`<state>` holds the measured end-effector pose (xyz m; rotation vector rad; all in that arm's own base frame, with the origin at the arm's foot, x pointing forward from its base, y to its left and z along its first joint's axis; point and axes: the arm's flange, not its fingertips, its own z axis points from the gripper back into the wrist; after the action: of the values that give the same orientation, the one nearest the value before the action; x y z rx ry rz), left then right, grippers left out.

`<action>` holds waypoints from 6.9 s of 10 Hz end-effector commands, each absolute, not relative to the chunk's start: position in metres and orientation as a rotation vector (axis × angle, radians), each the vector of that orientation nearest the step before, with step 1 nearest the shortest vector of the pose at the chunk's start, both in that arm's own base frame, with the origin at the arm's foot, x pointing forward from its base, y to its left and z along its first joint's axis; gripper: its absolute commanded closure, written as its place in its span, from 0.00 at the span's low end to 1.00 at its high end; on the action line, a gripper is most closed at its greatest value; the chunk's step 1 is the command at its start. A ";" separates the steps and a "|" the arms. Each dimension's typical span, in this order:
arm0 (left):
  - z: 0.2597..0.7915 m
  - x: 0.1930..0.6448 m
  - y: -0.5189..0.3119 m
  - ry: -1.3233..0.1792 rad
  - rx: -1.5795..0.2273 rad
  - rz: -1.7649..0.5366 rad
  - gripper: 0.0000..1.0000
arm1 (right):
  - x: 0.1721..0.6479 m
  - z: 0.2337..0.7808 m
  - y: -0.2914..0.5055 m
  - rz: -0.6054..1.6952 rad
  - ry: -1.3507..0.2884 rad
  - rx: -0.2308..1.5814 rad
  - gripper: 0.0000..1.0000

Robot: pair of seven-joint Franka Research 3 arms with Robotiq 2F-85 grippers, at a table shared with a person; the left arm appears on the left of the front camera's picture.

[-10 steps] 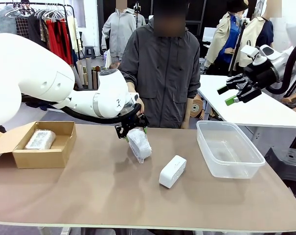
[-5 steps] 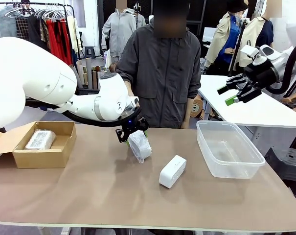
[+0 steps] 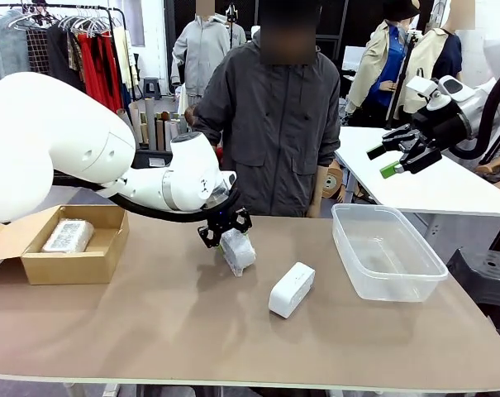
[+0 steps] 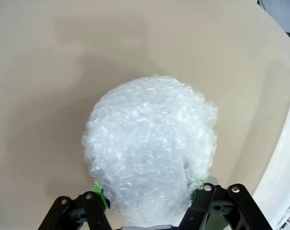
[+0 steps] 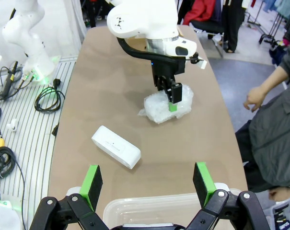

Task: Separate and place wrapped and unwrapped clocks.
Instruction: Pick up the Digital clock indicated by the person, then if the picked Digital clock is wrapped, place it in the Package Box ; if not, place it in the Organizing box.

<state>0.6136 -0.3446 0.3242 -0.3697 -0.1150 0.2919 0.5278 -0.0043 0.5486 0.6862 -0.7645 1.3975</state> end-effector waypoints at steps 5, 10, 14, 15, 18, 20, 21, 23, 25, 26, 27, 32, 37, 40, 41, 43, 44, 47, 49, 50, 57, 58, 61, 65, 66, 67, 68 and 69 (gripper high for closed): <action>0.344 0.609 -0.345 -0.129 -0.361 0.188 1.00 | 0.526 0.550 -0.004 1.397 -0.769 0.685 0.00; 0.437 0.594 -0.353 -0.113 -0.200 0.036 1.00 | 0.526 0.550 -0.004 1.397 -0.769 0.685 0.00; 0.523 0.594 -0.357 -0.101 -0.096 -0.094 1.00 | 0.526 0.550 -0.004 1.397 -0.769 0.685 0.00; 0.544 0.595 -0.354 -0.096 -0.091 -0.114 1.00 | 0.526 0.550 -0.004 1.397 -0.769 0.685 0.00; 0.592 0.596 -0.337 -0.101 -0.073 -0.109 1.00 | 0.526 0.550 -0.004 1.397 -0.769 0.685 0.00; 0.622 0.590 -0.335 -0.180 -0.061 -0.100 1.00 | 0.526 0.550 -0.004 1.397 -0.769 0.685 0.00; 0.633 0.588 -0.336 -0.197 -0.044 -0.099 1.00 | 0.526 0.550 -0.004 1.397 -0.769 0.685 0.00; 0.645 0.586 -0.336 -0.218 -0.016 -0.090 1.00 | 0.526 0.550 -0.004 1.397 -0.769 0.685 0.00; 0.635 0.582 -0.332 -0.210 -0.053 -0.103 1.00 | 0.526 0.550 -0.004 1.397 -0.769 0.685 0.00; 0.635 0.582 -0.332 -0.210 -0.053 -0.103 1.00 | 0.526 0.550 -0.004 1.397 -0.769 0.685 0.00; 0.635 0.582 -0.332 -0.210 -0.053 -0.103 1.00 | 0.526 0.550 -0.004 1.397 -0.769 0.685 0.00; 0.635 0.582 -0.332 -0.210 -0.053 -0.103 1.00 | 0.526 0.550 -0.004 1.397 -0.769 0.685 0.00; 0.631 0.583 -0.334 -0.208 -0.038 -0.107 1.00 | 0.526 0.550 -0.004 1.397 -0.769 0.685 0.00; 0.640 0.552 -0.310 -0.077 0.118 -0.115 1.00 | 0.526 0.550 -0.004 1.397 -0.769 0.685 0.00; 0.649 0.543 -0.295 -0.052 0.188 -0.101 1.00 | 0.526 0.550 -0.004 1.397 -0.769 0.685 0.00; 0.653 0.532 -0.279 -0.044 0.238 -0.074 1.00 | 0.526 0.550 -0.004 1.397 -0.769 0.685 0.00; 0.650 0.527 -0.267 -0.019 0.290 -0.086 1.00 | 0.526 0.550 -0.004 1.397 -0.769 0.685 0.00; 0.644 0.507 -0.225 0.050 0.435 -0.052 1.00 | 0.526 0.550 -0.004 1.397 -0.769 0.685 0.00; 0.637 0.494 -0.200 0.087 0.531 0.024 1.00 | 0.526 0.550 -0.004 1.397 -0.769 0.685 0.00; 0.632 0.487 -0.187 0.075 0.554 0.038 1.00 | 0.526 0.550 -0.004 1.397 -0.769 0.685 0.00; 0.590 0.485 -0.110 -0.319 0.344 0.032 1.00 | 0.526 0.550 -0.004 1.397 -0.769 0.685 0.00; 0.591 0.488 -0.104 -0.364 0.284 0.066 1.00 | 0.526 0.550 -0.004 1.397 -0.769 0.685 0.00; 0.583 0.500 -0.106 -0.410 0.140 0.116 1.00 | 0.526 0.550 -0.004 1.397 -0.769 0.685 0.00; 0.593 0.501 -0.101 -0.371 0.243 0.094 1.00 | 0.526 0.550 -0.004 1.397 -0.769 0.685 0.00; 0.593 0.501 -0.101 -0.371 0.243 0.094 1.00 | 0.526 0.550 -0.004 1.397 -0.769 0.685 0.00; 0.593 0.501 -0.101 -0.371 0.243 0.094 1.00 | 0.526 0.550 -0.004 1.397 -0.769 0.685 0.00; 0.587 0.502 -0.105 -0.361 0.221 0.099 1.00 | 0.526 0.550 -0.004 1.397 -0.769 0.685 0.00; 0.578 0.508 -0.095 -0.338 0.243 0.062 1.00 | 0.526 0.550 -0.004 1.397 -0.769 0.685 0.00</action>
<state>0.5034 -0.1046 0.5827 0.2269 -0.3504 0.0896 0.5278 -0.0045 0.5485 0.6863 -0.7644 1.3971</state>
